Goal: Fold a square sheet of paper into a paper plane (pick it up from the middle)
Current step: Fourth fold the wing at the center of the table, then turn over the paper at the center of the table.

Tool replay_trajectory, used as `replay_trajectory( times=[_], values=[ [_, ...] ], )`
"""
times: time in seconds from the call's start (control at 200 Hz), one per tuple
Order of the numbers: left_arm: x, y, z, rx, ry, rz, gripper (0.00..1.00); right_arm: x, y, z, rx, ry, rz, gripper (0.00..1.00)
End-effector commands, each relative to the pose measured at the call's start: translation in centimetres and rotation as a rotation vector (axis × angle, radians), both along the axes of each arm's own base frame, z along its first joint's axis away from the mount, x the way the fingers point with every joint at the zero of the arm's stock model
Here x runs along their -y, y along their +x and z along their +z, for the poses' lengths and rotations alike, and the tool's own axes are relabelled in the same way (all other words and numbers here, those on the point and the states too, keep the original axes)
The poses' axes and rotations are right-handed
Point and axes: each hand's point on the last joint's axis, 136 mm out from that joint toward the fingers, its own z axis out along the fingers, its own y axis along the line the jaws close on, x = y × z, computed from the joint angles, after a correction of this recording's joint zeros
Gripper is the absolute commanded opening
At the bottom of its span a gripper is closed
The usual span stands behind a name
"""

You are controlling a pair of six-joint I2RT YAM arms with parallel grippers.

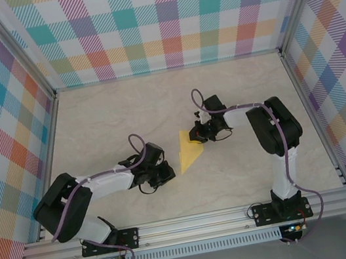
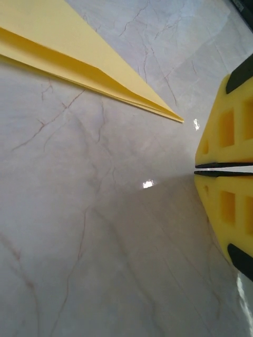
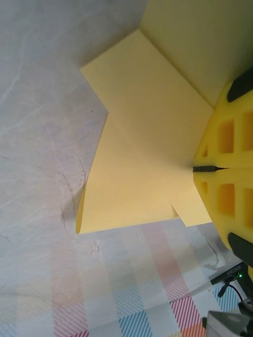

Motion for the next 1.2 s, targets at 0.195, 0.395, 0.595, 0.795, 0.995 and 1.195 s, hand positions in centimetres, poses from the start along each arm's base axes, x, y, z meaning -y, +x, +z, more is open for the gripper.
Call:
replay_trajectory(
  times=[0.195,0.395,0.595,0.795,0.995,1.195],
  values=[
    [0.8,4.2,2.8,0.112,0.048,-0.007,0.23,2.0,-0.8,-2.3,-0.018,-0.171,0.044,0.09],
    [2.2,7.1,3.2,0.131,0.112,-0.061,0.30,0.9,0.9,2.0,0.044,-0.112,0.022,0.18],
    [3.1,8.4,2.5,0.107,0.145,-0.089,0.37,2.4,1.1,4.9,0.108,-0.167,-0.049,0.34],
    [4.0,8.7,1.7,0.080,0.129,-0.114,0.39,5.7,-0.6,5.2,0.108,-0.269,-0.179,0.46],
    [4.4,8.8,0.8,0.049,0.144,-0.144,0.41,5.7,-2.3,5.2,0.039,-0.205,-0.239,0.47],
    [5.0,9.0,0.2,0.027,0.140,-0.159,0.42,4.7,-3.2,4.0,-0.037,-0.132,-0.263,0.45]
  ],
)
